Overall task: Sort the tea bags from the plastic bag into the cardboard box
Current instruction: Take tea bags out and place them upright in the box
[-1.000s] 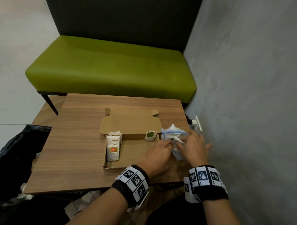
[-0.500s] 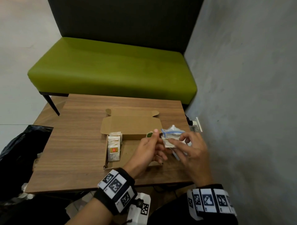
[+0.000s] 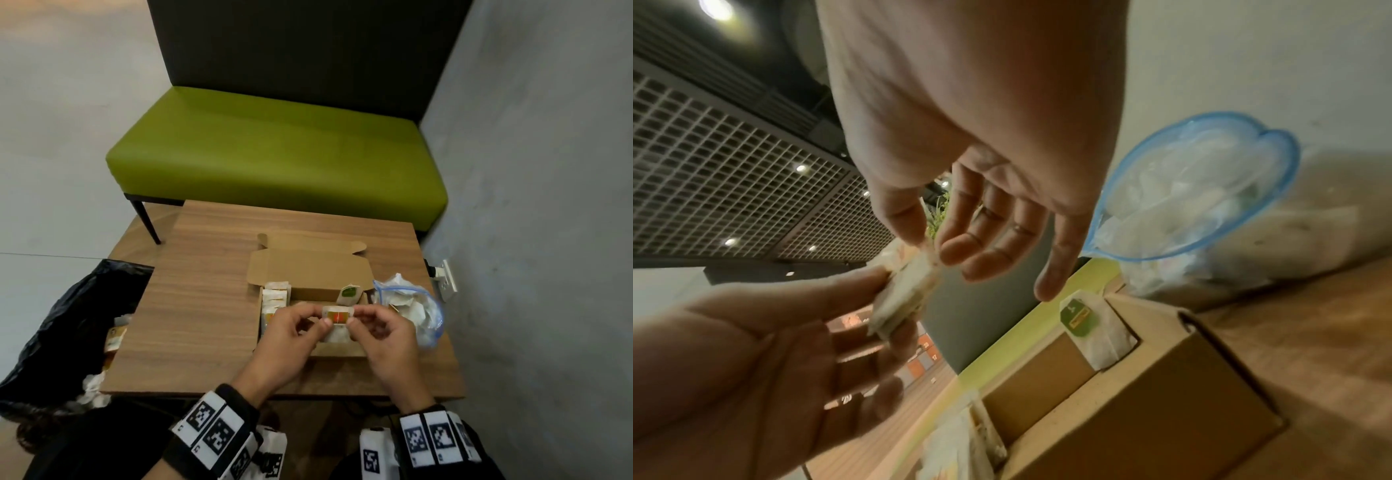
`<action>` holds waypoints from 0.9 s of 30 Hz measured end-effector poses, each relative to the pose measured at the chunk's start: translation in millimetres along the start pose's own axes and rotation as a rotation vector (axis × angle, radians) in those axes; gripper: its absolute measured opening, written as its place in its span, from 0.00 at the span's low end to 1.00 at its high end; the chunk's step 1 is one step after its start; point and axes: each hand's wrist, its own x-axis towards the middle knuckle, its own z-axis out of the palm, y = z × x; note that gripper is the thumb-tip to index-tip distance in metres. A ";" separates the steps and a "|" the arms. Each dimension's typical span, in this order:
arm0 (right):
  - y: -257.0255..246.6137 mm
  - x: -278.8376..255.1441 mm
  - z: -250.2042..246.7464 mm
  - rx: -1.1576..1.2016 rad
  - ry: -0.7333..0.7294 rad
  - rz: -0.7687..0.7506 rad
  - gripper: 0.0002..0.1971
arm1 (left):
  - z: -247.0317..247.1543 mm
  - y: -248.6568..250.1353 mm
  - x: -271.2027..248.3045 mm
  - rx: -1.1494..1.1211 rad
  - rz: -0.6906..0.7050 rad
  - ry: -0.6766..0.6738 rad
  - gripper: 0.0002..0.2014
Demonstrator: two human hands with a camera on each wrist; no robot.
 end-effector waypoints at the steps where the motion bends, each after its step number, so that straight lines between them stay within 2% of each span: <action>1: 0.0 2.2 4.8 -0.012 -0.020 0.011 0.08 | -3.8 -0.5 -0.8 0.034 0.018 0.020 0.08; 4: -1.9 6.2 16.6 -0.056 -0.133 0.012 0.05 | -18.5 -8.0 -1.8 0.143 0.037 0.068 0.09; 7: -0.9 10.6 31.2 -0.132 -0.179 0.002 0.02 | -32.5 -15.7 -4.3 0.204 -0.005 0.098 0.08; 12: 22.8 27.1 54.8 -0.401 -0.224 0.085 0.05 | -65.8 -30.0 -5.5 0.341 -0.138 0.353 0.09; 14: 30.2 31.7 64.7 -0.467 -0.256 0.128 0.05 | -78.1 -42.3 -6.2 0.405 -0.196 0.390 0.09; 18: 34.3 36.7 81.9 -0.589 -0.296 0.190 0.05 | -83.6 -57.6 -10.6 0.493 -0.312 0.286 0.08; 22: 35.1 38.2 90.2 -0.719 -0.240 0.186 0.09 | -79.0 -64.4 -12.0 0.497 -0.374 0.232 0.07; 27: 31.4 32.8 99.1 -0.783 -0.211 0.195 0.10 | -75.1 -62.9 -12.2 0.523 -0.358 0.215 0.04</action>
